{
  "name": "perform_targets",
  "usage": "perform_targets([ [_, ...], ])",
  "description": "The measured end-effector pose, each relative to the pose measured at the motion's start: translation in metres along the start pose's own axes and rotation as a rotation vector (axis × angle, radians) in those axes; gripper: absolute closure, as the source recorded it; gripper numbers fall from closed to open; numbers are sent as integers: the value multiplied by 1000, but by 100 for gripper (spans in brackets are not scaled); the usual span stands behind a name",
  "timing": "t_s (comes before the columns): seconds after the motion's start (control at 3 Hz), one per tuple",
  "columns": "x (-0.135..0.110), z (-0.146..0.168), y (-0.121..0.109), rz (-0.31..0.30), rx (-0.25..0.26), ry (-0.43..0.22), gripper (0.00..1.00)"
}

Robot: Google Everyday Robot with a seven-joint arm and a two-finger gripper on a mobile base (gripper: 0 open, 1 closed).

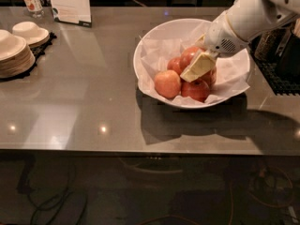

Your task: Pick apple from white bowl

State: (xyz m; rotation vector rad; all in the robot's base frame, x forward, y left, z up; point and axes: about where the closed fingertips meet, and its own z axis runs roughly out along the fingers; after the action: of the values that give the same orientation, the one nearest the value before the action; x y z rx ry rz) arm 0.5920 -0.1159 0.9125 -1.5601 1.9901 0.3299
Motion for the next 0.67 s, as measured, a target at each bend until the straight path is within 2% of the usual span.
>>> perform_targets([
  [0.67,-36,-75,-6,-56,63,-99,100],
])
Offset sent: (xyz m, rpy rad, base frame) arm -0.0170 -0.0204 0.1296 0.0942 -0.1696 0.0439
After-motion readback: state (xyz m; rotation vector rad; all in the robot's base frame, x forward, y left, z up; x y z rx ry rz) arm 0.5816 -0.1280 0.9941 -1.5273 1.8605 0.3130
